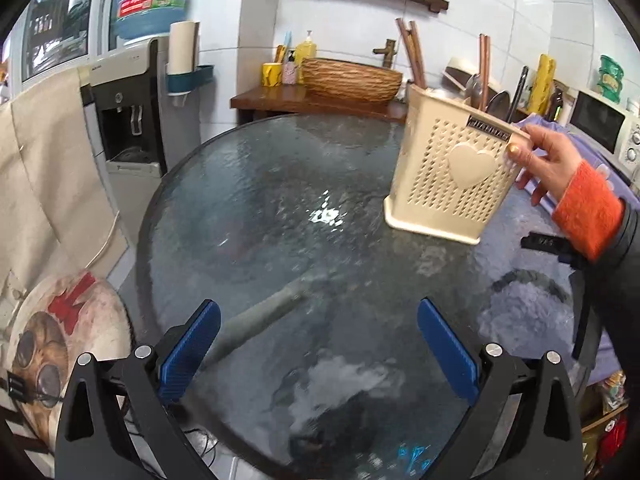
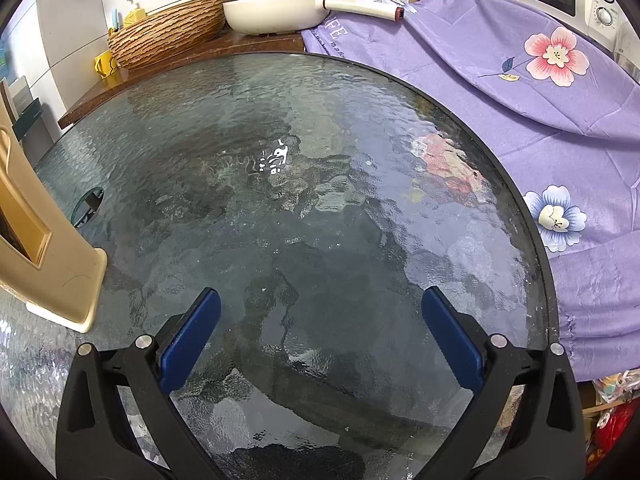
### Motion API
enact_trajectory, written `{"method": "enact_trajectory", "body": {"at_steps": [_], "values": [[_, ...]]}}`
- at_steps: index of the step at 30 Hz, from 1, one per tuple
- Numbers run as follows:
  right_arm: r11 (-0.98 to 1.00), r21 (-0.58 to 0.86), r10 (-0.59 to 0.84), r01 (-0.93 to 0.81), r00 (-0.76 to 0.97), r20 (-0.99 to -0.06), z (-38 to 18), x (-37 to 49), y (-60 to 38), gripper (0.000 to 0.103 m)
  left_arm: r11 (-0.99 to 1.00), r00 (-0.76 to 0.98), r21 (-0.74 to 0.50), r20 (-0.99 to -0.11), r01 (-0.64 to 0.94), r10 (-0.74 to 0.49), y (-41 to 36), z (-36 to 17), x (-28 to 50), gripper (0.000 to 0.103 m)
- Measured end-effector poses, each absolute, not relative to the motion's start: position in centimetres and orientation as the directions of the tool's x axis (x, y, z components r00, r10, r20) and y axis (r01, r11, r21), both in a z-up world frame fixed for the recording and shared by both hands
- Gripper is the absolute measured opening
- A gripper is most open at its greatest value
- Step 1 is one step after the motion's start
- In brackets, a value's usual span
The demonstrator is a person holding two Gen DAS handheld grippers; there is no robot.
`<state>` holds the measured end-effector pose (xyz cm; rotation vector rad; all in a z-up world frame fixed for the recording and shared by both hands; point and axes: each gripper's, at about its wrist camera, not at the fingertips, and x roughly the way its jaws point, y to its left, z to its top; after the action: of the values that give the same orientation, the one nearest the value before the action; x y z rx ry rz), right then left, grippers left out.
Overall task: Organize utensils
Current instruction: 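Move both tools forward beside the beige utensil holder, then lift and tip the beige holder with the right hand, pouring utensils onto the table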
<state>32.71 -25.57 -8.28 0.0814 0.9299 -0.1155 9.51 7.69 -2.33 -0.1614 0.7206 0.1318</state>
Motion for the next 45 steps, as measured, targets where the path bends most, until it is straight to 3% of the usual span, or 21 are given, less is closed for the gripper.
{"method": "enact_trajectory", "body": {"at_steps": [10,27,45], "values": [[0.991,0.020,-0.065,0.135,0.593,-0.802,-8.4,32.8,-25.5,0.099,0.973,0.773,-0.131,-0.632,-0.188,0.064,9.4,-1.4,7.7,0.097],[0.991,0.019,-0.066,0.136,0.594,-0.802,-8.4,32.8,-25.6,0.099,0.957,0.754,-0.198,-0.656,-0.212,0.031,11.2,-3.0,7.7,0.097],[0.991,0.020,-0.066,0.136,0.594,-0.802,-8.4,32.9,-25.6,0.099,0.966,0.735,-0.175,-0.677,-0.193,0.024,9.3,-3.9,8.4,0.097]]}}
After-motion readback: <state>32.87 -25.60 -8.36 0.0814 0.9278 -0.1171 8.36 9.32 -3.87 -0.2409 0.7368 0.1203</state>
